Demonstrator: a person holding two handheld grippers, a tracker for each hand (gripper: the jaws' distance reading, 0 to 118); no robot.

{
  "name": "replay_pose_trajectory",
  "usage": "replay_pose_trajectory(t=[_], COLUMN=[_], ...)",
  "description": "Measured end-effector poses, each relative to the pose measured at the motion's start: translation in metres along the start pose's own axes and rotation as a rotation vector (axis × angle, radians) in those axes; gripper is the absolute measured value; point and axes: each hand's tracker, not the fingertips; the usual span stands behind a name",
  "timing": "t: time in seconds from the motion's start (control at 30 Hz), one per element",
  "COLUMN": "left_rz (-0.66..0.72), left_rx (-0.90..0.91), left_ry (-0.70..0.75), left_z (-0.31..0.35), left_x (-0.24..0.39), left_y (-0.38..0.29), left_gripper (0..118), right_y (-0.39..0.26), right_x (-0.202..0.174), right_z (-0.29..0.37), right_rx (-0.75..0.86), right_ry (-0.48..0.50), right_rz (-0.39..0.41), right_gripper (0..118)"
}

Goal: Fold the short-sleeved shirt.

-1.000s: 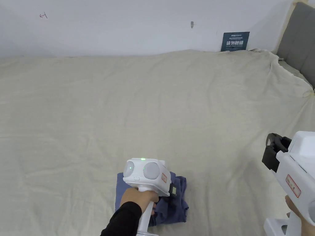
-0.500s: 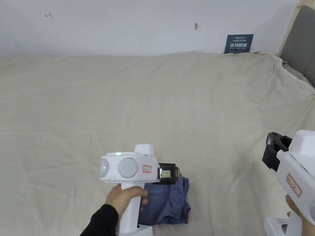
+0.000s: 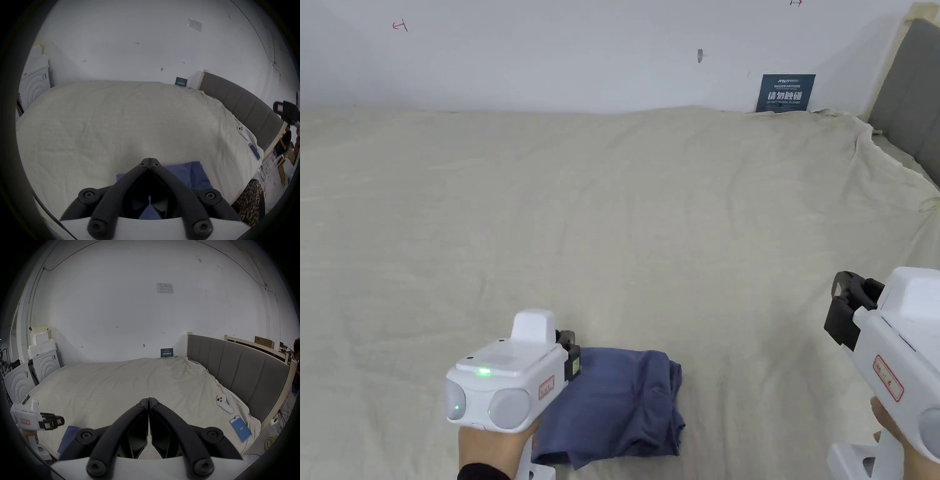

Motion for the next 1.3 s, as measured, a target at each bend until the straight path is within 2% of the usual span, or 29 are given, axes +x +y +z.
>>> replay_pose_trajectory(t=[0.47,0.67,0.8,1.03,1.2,1.3], left_rz=[-0.059,-0.032,-0.075,-0.055,-0.027,-0.063], left_rx=[-0.094,-0.103,-0.105,-0.106,0.008,0.093], left_ry=[-0.104,-0.129,-0.159,-0.185,-0.225,-0.221], left_z=[-0.058,-0.068,-0.070,-0.073,-0.048,-0.023], left_x=[0.076,0.097,0.113,0.117,0.110,0.106], left_y=[-0.065,-0.069,-0.073,-0.075,-0.054,-0.025], left_gripper=[0,0,0,0,0,0], right_y=[-0.006,-0.008,-0.009,-0.009,-0.003,0.003], right_x=[0.016,0.029,0.032,0.035,0.030,0.026], right_z=[-0.003,-0.003,-0.004,-0.002,0.002,0.006], right_rx=[-0.028,-0.035,-0.042,-0.038,-0.019,0.010], right_ry=[-0.024,-0.046,-0.057,-0.061,-0.055,-0.039], right_rz=[0.006,0.006,0.003,0.003,0.005,0.008], right_gripper=[0,0,0,0,0,0])
